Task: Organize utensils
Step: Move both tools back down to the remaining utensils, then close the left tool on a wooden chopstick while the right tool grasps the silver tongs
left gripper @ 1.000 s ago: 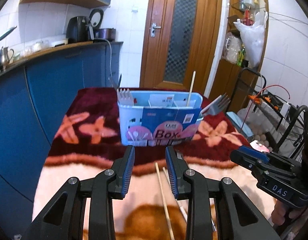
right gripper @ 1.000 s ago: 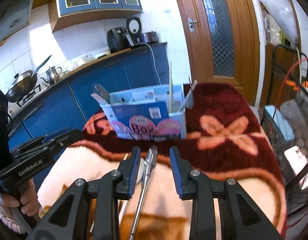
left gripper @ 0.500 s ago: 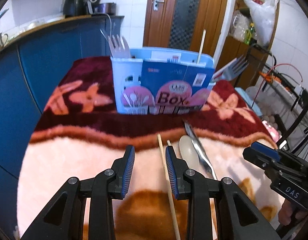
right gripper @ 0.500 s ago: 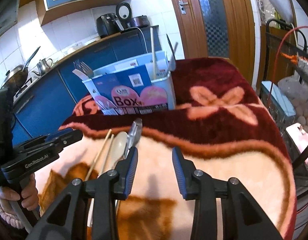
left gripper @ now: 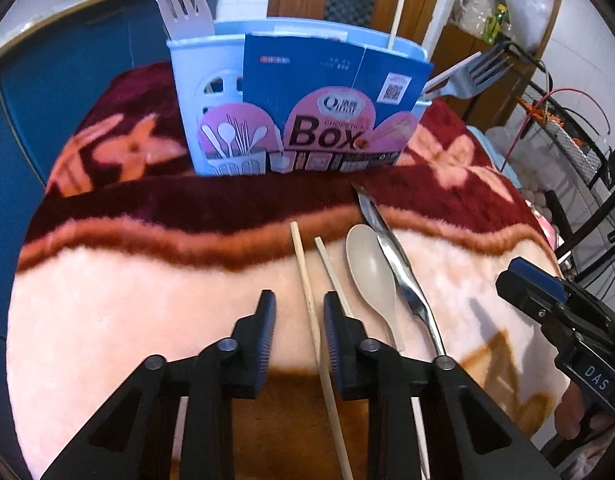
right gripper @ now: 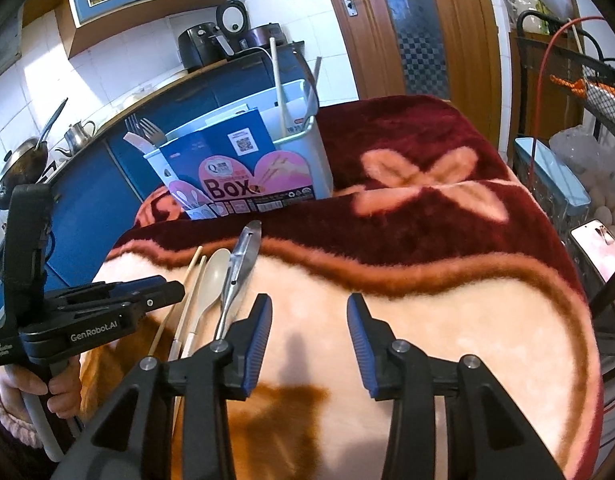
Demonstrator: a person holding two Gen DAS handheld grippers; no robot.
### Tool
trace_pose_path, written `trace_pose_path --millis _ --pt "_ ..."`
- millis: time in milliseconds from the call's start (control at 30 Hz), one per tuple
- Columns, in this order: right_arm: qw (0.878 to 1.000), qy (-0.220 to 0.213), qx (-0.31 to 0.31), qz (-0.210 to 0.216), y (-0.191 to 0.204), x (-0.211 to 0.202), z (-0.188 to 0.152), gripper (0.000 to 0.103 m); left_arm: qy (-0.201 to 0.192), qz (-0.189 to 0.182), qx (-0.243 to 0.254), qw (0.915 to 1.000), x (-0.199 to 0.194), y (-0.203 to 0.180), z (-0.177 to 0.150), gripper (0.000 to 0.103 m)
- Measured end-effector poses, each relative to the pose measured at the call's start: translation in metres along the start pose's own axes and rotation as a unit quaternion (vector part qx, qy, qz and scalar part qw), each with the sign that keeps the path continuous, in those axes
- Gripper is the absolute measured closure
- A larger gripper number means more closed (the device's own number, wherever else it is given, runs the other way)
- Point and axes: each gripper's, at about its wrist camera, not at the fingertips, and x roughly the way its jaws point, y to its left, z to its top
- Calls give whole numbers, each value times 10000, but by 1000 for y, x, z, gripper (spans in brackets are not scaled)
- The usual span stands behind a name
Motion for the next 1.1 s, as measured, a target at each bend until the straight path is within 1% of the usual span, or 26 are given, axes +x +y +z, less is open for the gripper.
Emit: trace_pose_path --millis 133,200,367,400,433,533,633,733,800,1000,1100 --pt "10000 10 5 12 0 1 0 61 284 -87 14 9996 8 1 6 83" --pt "10000 10 6 15 0 1 0 61 470 -106 180 9987 12 -1 13 83" --pt "10000 14 13 5 0 1 -1 61 922 -94 405 9949 20 -6 25 83" --pt "10000 21 14 3 0 1 -1 61 965 -87 403 9945 20 -7 26 85" --pt "10000 26 8 5 0 1 -1 61 974 -67 412 9944 21 -7 27 94" --pt "10000 43 -36 11 4 0 -1 61 917 -188 292 9952 21 -5 30 98" --pt "9999 77 -91 10 8 1 -1 61 766 -346 66 9964 18 3 26 99" --pt "9997 193 -161 -15 13 3 2 60 568 -472 -131 9972 11 11 20 99" --pt "9994 279 -201 30 15 6 3 61 336 -524 -262 9977 2 18 17 99" --pt "9959 772 -431 197 31 19 7 61 -305 -521 -501 9969 -24 38 12 99" --pt "9924 1047 -604 223 40 26 8 61 -507 -487 -501 9963 -32 45 12 99"
